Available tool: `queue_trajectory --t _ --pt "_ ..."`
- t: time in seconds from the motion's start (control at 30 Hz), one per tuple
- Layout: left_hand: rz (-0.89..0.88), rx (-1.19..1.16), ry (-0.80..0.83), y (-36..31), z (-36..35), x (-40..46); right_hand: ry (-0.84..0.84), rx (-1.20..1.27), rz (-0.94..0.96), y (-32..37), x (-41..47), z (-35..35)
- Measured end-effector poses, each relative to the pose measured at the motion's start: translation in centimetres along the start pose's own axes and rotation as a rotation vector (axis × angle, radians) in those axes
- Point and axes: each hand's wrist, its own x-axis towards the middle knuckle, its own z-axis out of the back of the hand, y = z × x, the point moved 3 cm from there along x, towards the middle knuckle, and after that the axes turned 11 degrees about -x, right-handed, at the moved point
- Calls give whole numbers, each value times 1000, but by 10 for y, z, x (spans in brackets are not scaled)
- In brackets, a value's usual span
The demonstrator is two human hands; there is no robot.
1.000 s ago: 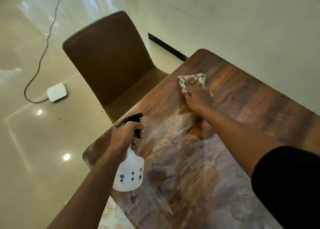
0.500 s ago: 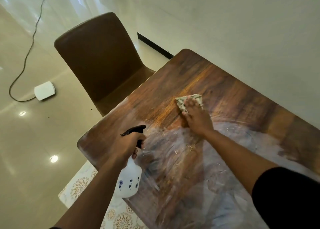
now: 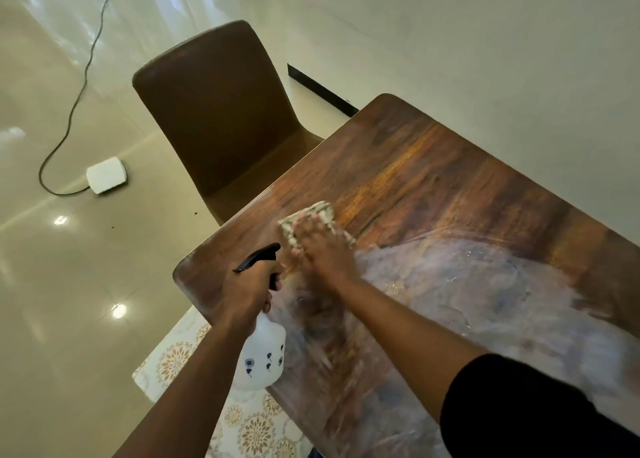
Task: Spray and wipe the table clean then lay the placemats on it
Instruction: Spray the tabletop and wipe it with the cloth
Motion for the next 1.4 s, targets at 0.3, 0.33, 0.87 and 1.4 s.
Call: queue_trajectory --t 0.3,0.33,0.87,1.4 --pt "9 -25 -47 0 14 7 -11 -28 84 -36 23 11" --pt "-3 -32 -32 1 16 7 -19 -15 -7 -55 33 17" --pt "54 -70 -76 -1 51 5 -77 37 -193 2 61 23" --pt "105 -120 -187 5 62 14 -47 -21 90 25 66 14"
